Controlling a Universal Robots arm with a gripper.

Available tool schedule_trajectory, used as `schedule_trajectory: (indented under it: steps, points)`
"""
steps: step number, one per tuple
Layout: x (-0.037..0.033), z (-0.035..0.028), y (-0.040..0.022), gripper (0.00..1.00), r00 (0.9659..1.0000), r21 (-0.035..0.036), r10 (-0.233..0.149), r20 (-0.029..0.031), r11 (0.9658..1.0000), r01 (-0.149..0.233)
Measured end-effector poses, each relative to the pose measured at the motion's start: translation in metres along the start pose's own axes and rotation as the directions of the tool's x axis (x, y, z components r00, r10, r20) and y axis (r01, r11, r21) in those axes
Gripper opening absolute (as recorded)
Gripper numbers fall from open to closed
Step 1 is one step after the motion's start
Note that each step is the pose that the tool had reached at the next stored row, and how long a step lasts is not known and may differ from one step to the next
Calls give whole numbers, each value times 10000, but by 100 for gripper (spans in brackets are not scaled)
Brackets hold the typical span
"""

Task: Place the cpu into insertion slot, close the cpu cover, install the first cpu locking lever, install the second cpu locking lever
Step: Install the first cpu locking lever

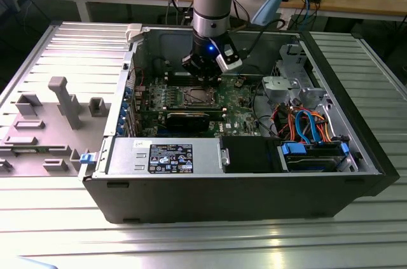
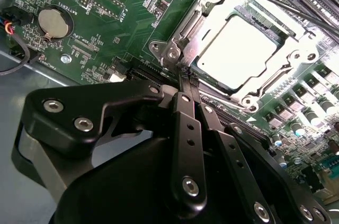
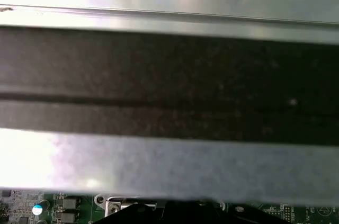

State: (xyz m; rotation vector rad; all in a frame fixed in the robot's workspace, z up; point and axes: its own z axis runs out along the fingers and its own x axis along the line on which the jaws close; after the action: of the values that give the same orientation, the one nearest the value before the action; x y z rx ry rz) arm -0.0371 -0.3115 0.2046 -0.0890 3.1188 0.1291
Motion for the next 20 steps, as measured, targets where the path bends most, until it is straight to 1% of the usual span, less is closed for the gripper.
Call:
schedule_trajectory:
  steps: [4, 6, 7, 8, 12, 16, 18, 20]
  points:
    - [-4, -8, 1, 11, 10000, -4, 1, 1, 10000, -1]
    - [-4, -10, 1, 11, 10000, 8, 1, -2, 10000, -1]
    - [-4, -10, 2, 11, 10000, 39, 1, -4, 10000, -1]
    - [-5, -9, 5, 11, 10000, 122, -1, -9, 9999, 1]
    - [-8, -1, 14, 11, 10000, 252, -4, -18, 9997, 4]
    - [-11, 10, 15, 11, 10000, 302, -3, -22, 9995, 3]
    - [-13, 28, 14, 11, 10000, 341, -5, -23, 9994, 6]
    - [-13, 37, 13, 11, 10000, 347, -4, -25, 9994, 5]
